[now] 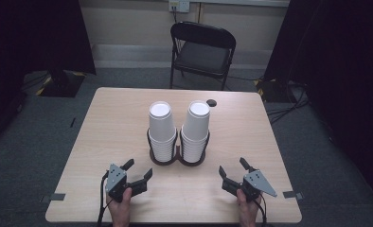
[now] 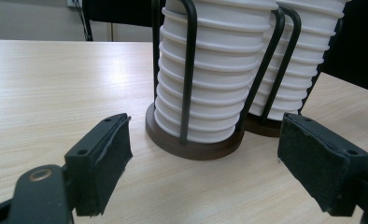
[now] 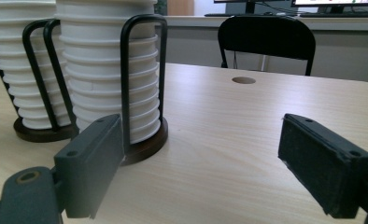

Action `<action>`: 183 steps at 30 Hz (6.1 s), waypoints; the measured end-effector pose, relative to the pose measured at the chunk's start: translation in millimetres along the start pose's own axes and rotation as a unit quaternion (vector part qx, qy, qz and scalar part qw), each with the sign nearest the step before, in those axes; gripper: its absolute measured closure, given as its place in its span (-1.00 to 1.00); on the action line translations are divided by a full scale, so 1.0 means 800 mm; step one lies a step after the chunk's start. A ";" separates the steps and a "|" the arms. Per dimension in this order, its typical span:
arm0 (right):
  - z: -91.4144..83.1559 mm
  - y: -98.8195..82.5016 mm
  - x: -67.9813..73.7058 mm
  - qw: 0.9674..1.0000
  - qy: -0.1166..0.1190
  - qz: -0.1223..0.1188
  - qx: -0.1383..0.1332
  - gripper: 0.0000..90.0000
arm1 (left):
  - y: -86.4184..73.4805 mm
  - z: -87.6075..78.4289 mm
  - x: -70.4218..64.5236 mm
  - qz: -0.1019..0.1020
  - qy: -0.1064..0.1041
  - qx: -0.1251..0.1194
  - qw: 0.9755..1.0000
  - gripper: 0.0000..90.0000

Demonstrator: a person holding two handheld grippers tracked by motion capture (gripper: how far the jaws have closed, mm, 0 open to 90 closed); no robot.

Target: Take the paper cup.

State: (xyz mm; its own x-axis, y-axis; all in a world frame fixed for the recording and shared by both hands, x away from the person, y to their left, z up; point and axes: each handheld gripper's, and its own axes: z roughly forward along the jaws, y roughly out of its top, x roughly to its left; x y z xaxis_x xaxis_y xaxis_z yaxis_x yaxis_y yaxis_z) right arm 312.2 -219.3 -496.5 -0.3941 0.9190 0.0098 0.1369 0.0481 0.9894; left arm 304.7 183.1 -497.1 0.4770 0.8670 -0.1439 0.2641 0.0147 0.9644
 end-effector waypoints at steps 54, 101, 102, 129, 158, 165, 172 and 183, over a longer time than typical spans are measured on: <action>0.003 0.002 0.002 1.000 0.003 0.000 0.023 -0.66 | 0.114 0.027 -0.077 0.062 -0.163 -0.027 0.984 -0.41; 0.004 0.002 0.000 1.000 0.003 0.008 0.028 -0.65 | 0.231 0.109 -0.129 0.132 -0.097 -0.011 0.986 -0.45; 0.004 0.002 0.000 1.000 0.003 0.008 0.028 -0.65 | 0.232 0.110 -0.130 0.132 -0.096 -0.012 0.986 -0.45; 0.005 0.003 -0.002 0.999 0.005 0.013 0.031 -0.64 | 0.248 0.164 -0.136 0.135 -0.070 0.027 0.988 -0.60; 0.005 0.003 -0.002 0.999 0.004 0.013 0.030 -0.64 | 0.240 0.178 -0.136 0.127 -0.066 0.055 0.988 -0.49; 0.005 0.003 -0.002 0.999 0.005 0.013 0.030 -0.64 | 0.240 0.178 -0.136 0.126 -0.064 0.055 0.988 -0.49; 0.005 0.003 -0.002 0.999 0.005 0.013 0.030 -0.64 | 0.247 0.171 -0.138 0.113 -0.066 0.030 0.991 -0.48; 0.005 0.002 -0.002 0.999 0.005 0.015 0.029 -0.64 | 0.247 0.168 -0.138 0.115 -0.063 0.028 0.991 -0.48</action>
State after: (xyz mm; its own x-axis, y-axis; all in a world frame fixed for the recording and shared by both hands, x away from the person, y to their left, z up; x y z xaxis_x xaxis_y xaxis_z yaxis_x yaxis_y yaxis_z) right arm 316.6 -219.0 -495.2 -0.3972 0.9168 0.0413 0.2020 0.0434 0.9784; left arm 416.9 23.1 -320.5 0.6295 0.7755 0.0481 0.1803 -0.2060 0.9618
